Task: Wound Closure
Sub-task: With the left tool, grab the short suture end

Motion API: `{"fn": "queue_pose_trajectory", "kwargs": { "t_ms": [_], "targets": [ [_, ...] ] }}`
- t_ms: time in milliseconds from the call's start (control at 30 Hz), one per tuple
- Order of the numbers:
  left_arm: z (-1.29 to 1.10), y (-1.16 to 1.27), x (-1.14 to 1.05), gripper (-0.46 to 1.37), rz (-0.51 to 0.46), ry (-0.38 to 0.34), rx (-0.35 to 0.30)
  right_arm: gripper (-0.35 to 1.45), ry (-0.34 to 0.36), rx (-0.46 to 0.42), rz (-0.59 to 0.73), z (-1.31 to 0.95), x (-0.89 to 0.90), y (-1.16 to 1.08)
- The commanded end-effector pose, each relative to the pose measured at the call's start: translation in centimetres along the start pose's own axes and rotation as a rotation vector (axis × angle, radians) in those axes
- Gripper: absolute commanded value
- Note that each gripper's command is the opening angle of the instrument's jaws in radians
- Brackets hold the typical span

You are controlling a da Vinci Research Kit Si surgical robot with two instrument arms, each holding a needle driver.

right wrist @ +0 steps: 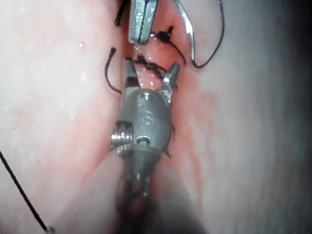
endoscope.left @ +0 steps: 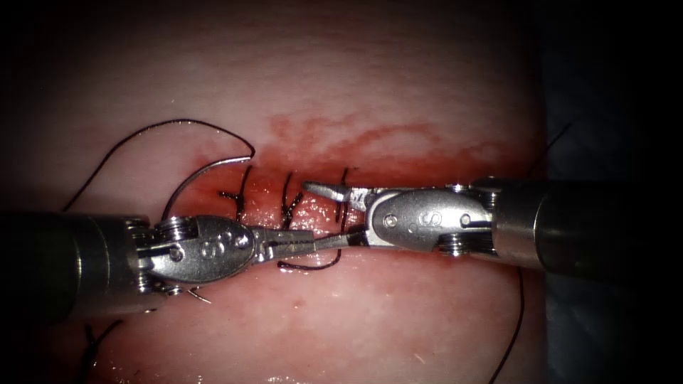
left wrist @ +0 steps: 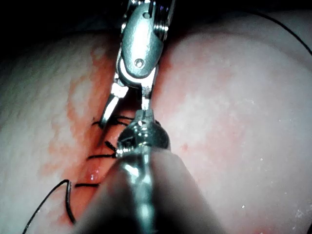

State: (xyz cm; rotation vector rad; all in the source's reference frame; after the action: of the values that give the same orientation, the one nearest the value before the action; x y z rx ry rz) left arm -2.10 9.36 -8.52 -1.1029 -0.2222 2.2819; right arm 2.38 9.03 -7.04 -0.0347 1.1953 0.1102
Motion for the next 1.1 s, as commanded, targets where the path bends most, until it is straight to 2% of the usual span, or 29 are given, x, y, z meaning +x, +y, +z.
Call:
{"fn": "queue_pose_trajectory", "kwargs": {
  "t_ms": [33, 400, 633, 733, 800, 833, 933, 967, 1100],
  "targets": [
    [0.0, 0.0, 0.0, -0.35, 0.002, 0.0, -0.015, 0.9, 0.0, -0.001, 0.0, -0.01, 0.0, 0.01],
    [-0.07, -0.02, 0.13, -0.35, -0.019, 0.005, -0.04, 0.91, -0.011, 0.015, -0.009, -0.12, 0.0, 0.05],
    [-0.14, 0.02, 0.13, -0.35, -0.071, -0.003, -0.099, 0.91, -0.018, 0.009, -0.001, -0.38, 0.01, 0.13],
    [-0.15, 0.04, 0.13, -0.15, -0.069, -0.024, -0.119, 0.91, -0.022, 0.014, 0.003, -0.46, 0.02, 0.16],
    [-0.15, 0.04, 0.13, -0.13, -0.069, -0.039, -0.126, 0.91, -0.03, 0.024, 0.006, -0.52, 0.03, 0.18],
    [-0.15, 0.04, 0.13, -0.06, -0.071, -0.048, -0.13, 0.91, -0.032, 0.027, 0.007, -0.54, 0.03, 0.19],
    [-0.15, 0.05, 0.13, 0.4, -0.069, -0.081, -0.135, 0.91, -0.039, 0.037, 0.009, -0.6, 0.04, 0.23],
    [-0.15, 0.05, 0.13, 0.48, -0.067, -0.093, -0.138, 0.91, -0.044, 0.041, 0.009, -0.62, 0.03, 0.24],
    [-0.15, 0.04, 0.14, 0.58, -0.065, -0.135, -0.152, 0.91, -0.054, 0.048, 0.008, -0.66, 0.01, 0.26]
  ]
}}
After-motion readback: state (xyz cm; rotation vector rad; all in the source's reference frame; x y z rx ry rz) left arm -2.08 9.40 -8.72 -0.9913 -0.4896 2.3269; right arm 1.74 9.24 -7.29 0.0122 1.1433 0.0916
